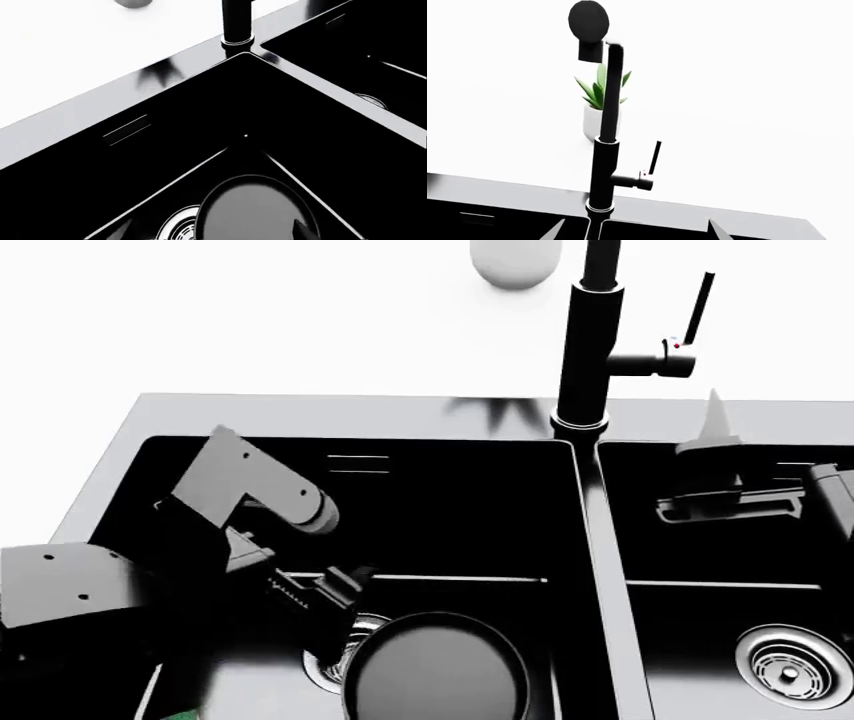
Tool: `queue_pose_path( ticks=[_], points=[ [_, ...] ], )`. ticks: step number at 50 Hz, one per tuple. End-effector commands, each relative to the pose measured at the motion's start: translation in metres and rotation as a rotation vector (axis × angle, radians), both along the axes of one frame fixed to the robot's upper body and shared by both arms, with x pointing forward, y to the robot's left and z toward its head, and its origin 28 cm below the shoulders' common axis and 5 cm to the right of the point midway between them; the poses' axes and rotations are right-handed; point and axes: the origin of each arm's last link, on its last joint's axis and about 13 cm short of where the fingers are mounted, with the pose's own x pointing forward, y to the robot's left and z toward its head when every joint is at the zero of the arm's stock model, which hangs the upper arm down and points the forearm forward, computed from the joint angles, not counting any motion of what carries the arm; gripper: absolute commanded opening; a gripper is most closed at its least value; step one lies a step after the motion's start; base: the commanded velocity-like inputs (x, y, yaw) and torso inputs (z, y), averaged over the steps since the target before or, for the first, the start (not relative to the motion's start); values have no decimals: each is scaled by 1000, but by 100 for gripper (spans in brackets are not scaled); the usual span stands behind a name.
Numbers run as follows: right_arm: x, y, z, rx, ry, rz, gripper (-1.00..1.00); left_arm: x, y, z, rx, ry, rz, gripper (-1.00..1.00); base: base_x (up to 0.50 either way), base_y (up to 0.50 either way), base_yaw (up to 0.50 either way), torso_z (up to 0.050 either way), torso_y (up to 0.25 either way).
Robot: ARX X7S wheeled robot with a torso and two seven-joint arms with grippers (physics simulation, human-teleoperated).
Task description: Pick the pan and sponge and place them into the sink. Then turn on the water.
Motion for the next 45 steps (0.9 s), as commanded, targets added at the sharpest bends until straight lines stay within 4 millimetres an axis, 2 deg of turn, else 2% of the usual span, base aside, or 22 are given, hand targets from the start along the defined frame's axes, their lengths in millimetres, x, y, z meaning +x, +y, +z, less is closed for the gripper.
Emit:
queue_pose_path(
  ticks=[1,5,12,19,26,29,35,39,40,45],
  points=[
    [0,0,-5,23,-8,10,100,4,6,32,-82,-195,112,100,0,0,0,0,0],
    [0,0,-10,30,-5,7,100,0,10,38,-180,-254,203,100,0,0,0,0,0],
    [6,0,-7,23,-10,4,100,2,18,58,-189,-318,273,100,0,0,0,0,0],
    [23,-7,8,11,-27,1,100,14,33,70,-200,-337,369,100,0,0,0,0,0],
    [43,-14,32,-2,-46,-23,100,21,35,78,-213,-348,391,100,0,0,0,0,0],
    [46,-15,32,-12,-43,-28,100,21,37,79,-212,-351,397,100,0,0,0,0,0],
    [42,-13,20,-9,-21,-21,100,22,39,83,-206,-370,413,100,0,0,0,0,0],
    [41,-14,25,5,-16,-26,100,22,42,87,-199,-386,439,100,0,0,0,0,0],
    [52,-18,17,12,-27,-28,100,17,48,100,-191,-399,489,100,0,0,0,0,0],
    [53,-19,16,11,-19,-22,100,17,47,100,-201,-400,494,100,0,-31,0,0,0]
  ],
)
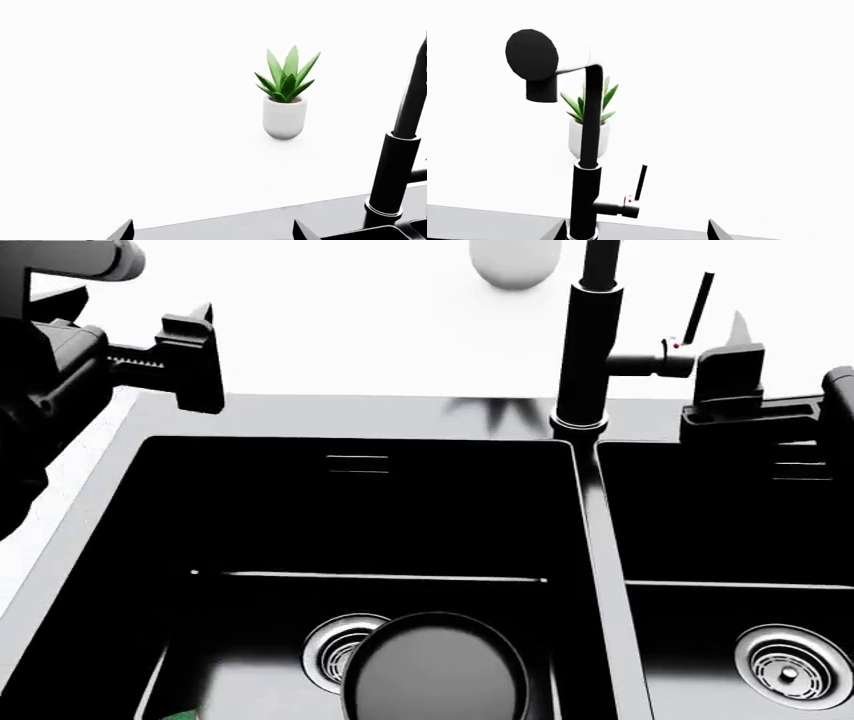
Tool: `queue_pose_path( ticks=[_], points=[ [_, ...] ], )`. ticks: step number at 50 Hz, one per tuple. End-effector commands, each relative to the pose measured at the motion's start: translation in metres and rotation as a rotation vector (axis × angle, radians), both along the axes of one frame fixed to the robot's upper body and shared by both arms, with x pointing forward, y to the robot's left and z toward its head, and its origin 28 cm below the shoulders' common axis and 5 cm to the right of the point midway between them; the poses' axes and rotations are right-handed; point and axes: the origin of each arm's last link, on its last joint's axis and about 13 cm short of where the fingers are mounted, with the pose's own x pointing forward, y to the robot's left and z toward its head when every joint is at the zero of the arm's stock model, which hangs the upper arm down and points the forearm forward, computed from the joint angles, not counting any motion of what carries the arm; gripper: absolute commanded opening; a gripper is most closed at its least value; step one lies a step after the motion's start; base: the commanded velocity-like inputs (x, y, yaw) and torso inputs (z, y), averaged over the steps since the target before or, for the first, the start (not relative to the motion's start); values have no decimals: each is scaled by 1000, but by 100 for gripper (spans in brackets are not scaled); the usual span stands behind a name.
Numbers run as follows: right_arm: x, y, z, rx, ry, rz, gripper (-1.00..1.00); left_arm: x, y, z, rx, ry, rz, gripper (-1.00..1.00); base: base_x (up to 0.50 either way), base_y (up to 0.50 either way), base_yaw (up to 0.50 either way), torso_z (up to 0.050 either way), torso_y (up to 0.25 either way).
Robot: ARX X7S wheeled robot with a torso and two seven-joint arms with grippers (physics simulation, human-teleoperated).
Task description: Pick the pan and sponge and place them into the sink. Then turn on the water.
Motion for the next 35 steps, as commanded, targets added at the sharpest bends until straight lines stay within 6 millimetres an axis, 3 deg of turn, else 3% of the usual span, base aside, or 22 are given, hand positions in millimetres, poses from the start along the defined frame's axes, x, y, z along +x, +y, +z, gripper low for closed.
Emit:
queue_pose_path(
  ticks=[1,22,35],
  points=[
    [9,-4,-3,9,5,-1,100,-1,7,14,-10,-23,66,100,0,-94,0,0,0],
    [11,-2,-5,15,12,16,100,3,10,8,-13,-9,80,100,17,-438,0,0,0],
    [14,0,-7,10,13,26,100,2,16,5,-21,-19,90,100,111,-222,0,0,0]
  ],
)
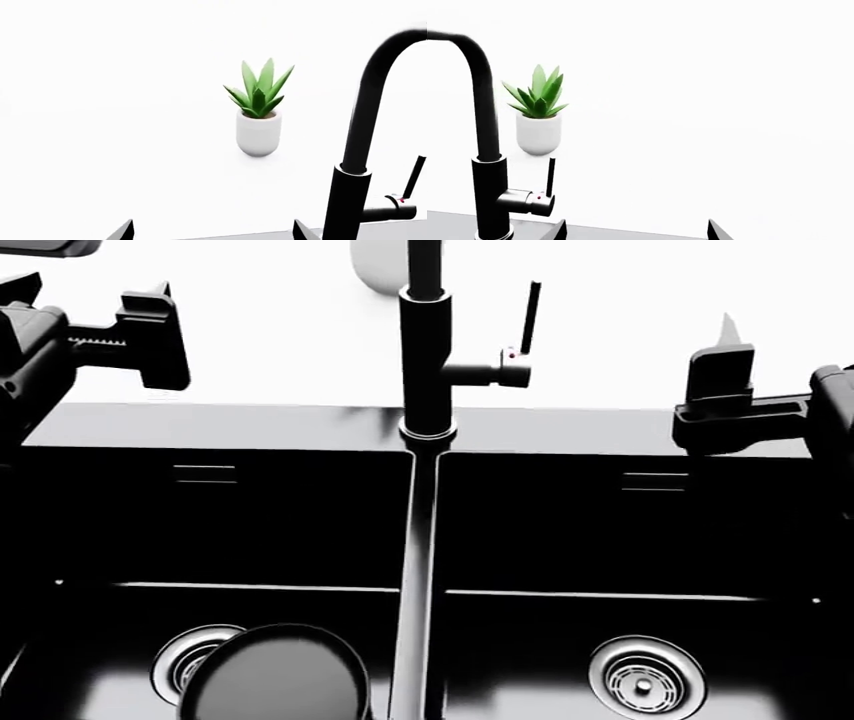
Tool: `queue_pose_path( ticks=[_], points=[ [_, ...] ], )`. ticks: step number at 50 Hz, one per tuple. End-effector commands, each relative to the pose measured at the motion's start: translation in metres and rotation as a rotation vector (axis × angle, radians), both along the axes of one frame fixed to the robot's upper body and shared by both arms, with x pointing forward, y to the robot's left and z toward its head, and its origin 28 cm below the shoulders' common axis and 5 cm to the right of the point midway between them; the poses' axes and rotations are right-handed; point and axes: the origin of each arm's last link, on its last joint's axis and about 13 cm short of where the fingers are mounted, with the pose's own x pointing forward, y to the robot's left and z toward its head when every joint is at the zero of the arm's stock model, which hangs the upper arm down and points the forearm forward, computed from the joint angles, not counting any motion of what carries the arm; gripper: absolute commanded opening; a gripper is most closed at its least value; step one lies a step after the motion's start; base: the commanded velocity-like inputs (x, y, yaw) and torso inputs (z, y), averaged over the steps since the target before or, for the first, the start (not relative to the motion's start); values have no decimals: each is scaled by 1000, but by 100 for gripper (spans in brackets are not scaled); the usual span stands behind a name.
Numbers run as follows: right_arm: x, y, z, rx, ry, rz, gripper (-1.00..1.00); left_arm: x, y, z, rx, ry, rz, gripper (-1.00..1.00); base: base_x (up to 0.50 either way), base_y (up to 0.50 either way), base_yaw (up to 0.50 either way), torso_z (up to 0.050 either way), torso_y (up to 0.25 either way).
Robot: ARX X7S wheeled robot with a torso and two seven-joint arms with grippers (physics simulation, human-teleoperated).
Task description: Pick the pan and sponge and place them into the sink. Then turn on the water.
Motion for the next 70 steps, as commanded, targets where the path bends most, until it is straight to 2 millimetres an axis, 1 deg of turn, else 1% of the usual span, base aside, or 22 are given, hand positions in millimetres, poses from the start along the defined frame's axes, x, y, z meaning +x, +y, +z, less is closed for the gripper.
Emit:
queue_pose_path(
  ticks=[1,15,19,34,42,46,47,48,53,57,63,67,70],
  points=[
    [3,2,-2,-2,1,7,100,1,4,-2,-3,-4,10,100,168,-207,0,0,0],
    [4,3,-2,8,4,11,100,5,8,-6,-11,12,20,100,185,-65,0,0,0],
    [5,3,-3,-12,6,13,100,5,10,-6,-11,14,20,100,298,-16,0,0,0],
    [4,2,-5,-2,4,-3,100,7,9,-8,1,17,16,100,231,-2,0,0,1],
    [8,7,-8,31,19,14,100,8,10,-9,-10,28,8,100,19,0,0,0,0],
    [20,20,-11,40,56,65,100,8,9,-9,-11,32,6,100,0,0,0,0,0],
    [24,23,-10,78,59,88,100,8,9,-9,-12,32,4,100,0,0,0,0,0],
    [30,27,-5,88,19,129,100,9,9,-8,-6,26,3,100,0,0,0,0,0],
    [49,35,-1,85,51,139,100,10,9,-7,-7,29,3,100,0,0,0,0,0],
    [68,45,-5,78,113,174,100,12,8,-10,-6,38,-1,100,0,0,0,0,0],
    [89,59,-8,90,167,236,100,12,8,-9,-8,33,1,100,0,0,0,0,0],
    [99,62,-11,108,177,235,100,13,10,-11,-10,34,6,100,0,0,0,0,0],
    [106,68,-14,138,190,274,100,12,10,-11,-26,54,12,100,0,0,0,0,0]
  ],
)
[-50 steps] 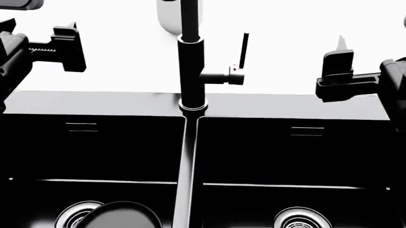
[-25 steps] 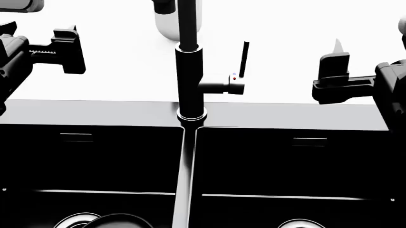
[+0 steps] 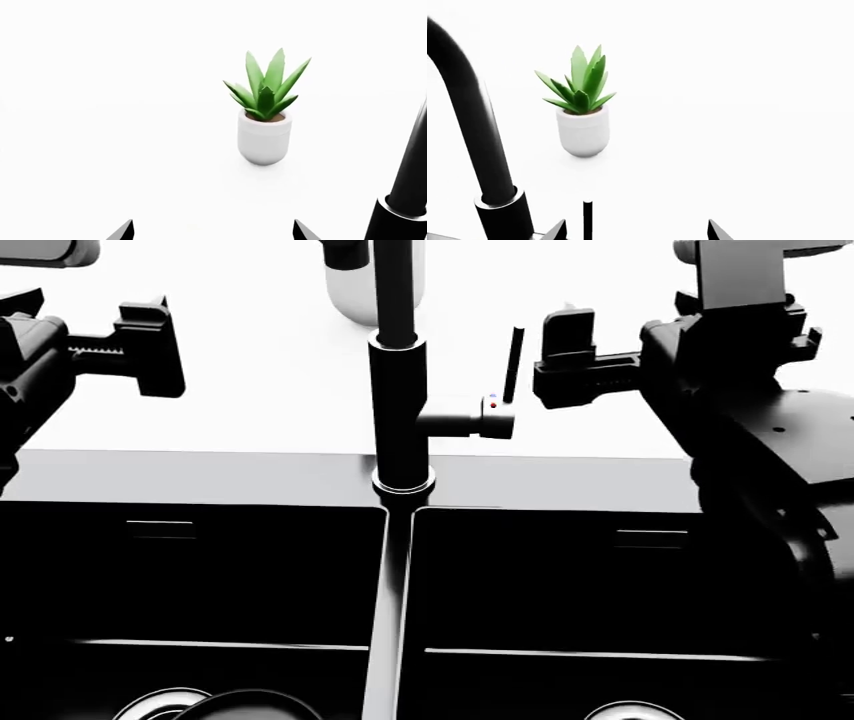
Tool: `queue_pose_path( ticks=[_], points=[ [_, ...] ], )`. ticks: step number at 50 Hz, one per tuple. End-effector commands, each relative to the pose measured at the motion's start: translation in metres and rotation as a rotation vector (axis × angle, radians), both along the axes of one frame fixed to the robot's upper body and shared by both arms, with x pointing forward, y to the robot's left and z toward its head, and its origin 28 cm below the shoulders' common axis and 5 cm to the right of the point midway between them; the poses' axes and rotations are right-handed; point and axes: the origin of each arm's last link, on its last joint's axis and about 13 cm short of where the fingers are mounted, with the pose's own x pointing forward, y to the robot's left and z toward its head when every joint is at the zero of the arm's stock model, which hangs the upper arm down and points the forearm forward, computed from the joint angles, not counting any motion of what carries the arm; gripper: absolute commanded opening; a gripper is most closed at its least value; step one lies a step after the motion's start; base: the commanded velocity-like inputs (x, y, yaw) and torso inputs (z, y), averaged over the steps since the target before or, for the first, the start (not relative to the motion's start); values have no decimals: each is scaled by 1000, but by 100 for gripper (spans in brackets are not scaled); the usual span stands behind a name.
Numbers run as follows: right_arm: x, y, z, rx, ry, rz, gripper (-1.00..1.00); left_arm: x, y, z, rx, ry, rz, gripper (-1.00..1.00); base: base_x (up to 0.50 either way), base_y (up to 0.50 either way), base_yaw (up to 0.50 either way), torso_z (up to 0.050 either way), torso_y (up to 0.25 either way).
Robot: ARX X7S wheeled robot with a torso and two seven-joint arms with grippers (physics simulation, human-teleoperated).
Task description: Pick the pan and sponge and place them into the sink. Then turn on the water.
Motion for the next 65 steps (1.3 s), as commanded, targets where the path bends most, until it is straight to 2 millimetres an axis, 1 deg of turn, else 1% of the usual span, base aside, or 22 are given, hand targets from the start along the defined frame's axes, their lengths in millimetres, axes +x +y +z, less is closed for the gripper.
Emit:
queue_pose_path(
  ticks=[1,7,14,22,30,37,38,39,41,44,53,61,65],
  points=[
    [30,22,-6,33,62,84,100,1,1,-1,-12,14,10,100,0,0,0,0,0],
    [45,34,-13,79,78,141,100,-2,3,2,-25,5,-9,100,0,0,0,0,0],
    [56,41,-15,101,87,150,100,-2,3,2,-36,17,-12,100,0,0,0,0,0],
    [57,41,-16,112,76,108,100,-2,3,0,-36,13,-12,100,0,0,0,0,0],
    [56,44,-22,125,90,108,100,-3,4,2,-48,7,-15,100,0,0,0,0,0],
    [56,44,-23,129,98,108,100,-3,3,6,-42,-51,-52,100,0,0,0,0,0],
    [56,44,-23,127,98,108,100,-4,3,7,-31,-68,-80,100,0,0,0,0,0],
    [56,44,-23,127,98,109,100,-6,2,8,27,-86,-77,100,0,0,0,0,0],
    [57,44,-22,128,94,109,100,-6,1,8,-12,-71,-77,100,0,0,0,0,0],
    [57,44,-21,125,93,107,100,-5,2,9,-11,-95,-77,100,0,0,0,0,0],
    [57,42,-13,120,84,104,100,-5,3,8,-10,-92,-76,100,0,0,0,8,-86],
    [57,43,-5,110,71,106,100,-4,5,21,8,-114,-77,100,0,0,0,11,-95],
    [57,43,-3,110,66,107,100,-4,3,22,16,-118,-80,100,0,0,0,11,-78]
  ],
)
